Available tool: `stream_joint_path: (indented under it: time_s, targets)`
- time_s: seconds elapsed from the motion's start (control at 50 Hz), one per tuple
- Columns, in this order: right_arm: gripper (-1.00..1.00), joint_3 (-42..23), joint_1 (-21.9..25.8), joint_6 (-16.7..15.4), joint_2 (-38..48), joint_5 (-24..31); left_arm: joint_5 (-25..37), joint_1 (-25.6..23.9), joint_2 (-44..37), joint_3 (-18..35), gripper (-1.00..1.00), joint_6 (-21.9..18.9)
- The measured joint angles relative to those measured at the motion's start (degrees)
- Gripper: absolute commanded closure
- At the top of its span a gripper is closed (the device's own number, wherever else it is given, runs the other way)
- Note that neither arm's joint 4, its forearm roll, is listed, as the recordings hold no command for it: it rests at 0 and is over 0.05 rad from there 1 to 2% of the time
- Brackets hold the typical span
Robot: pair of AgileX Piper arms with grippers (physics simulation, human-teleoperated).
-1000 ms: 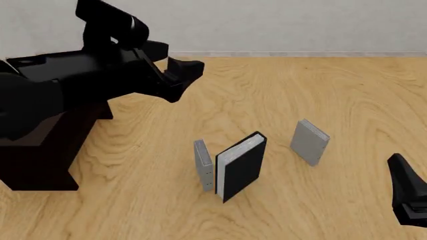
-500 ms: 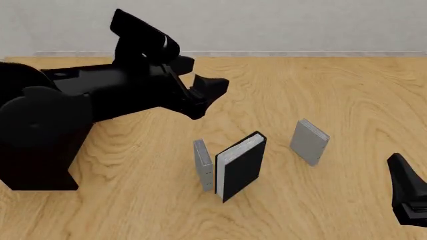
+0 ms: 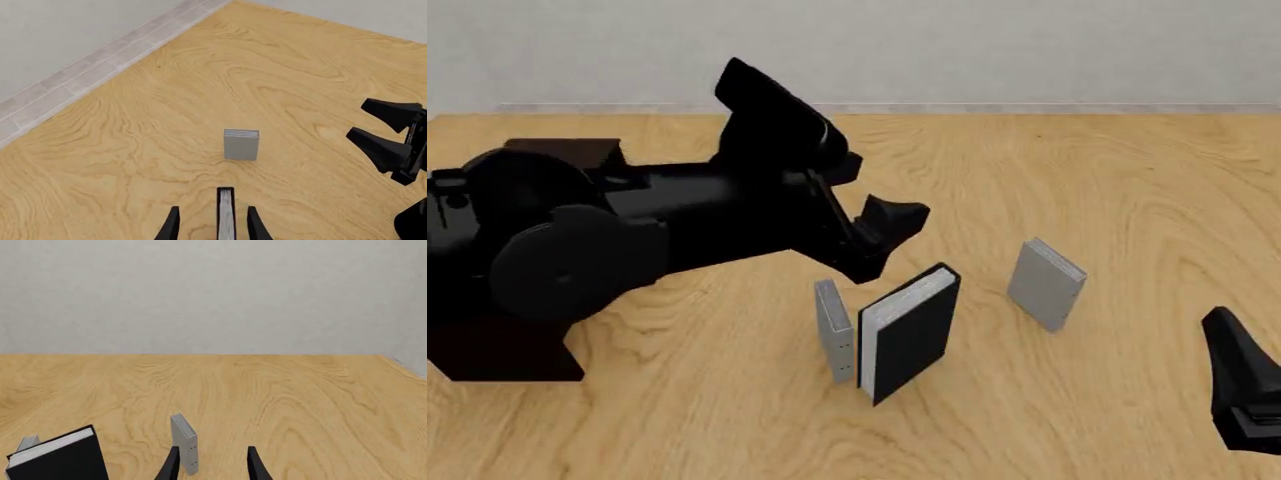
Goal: Pick up the book in the middle and place it on the cabinet shelf.
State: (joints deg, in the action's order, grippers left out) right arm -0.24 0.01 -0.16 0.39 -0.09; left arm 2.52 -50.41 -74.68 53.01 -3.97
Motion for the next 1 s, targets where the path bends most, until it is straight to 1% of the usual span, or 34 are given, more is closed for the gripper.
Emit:
stream_joint_path:
  time_s: [0.2, 0.48, 1.0]
  targets:
    - [-1.0, 0.0, 0.0, 0.0, 0.0, 0.0, 0.29, 1.24, -2.67, 1.69, -1.0, -0.41]
    - [-1.0, 0.0, 0.0, 0.0, 0.0, 0.0, 0.15, 2.67, -6.18, 3.82, -1.0, 0.16]
    - [-1.0, 0.0, 0.0, -0.01, 0.0, 0.0, -0.79, 0.79, -9.44, 4.4, -1.0, 2.5]
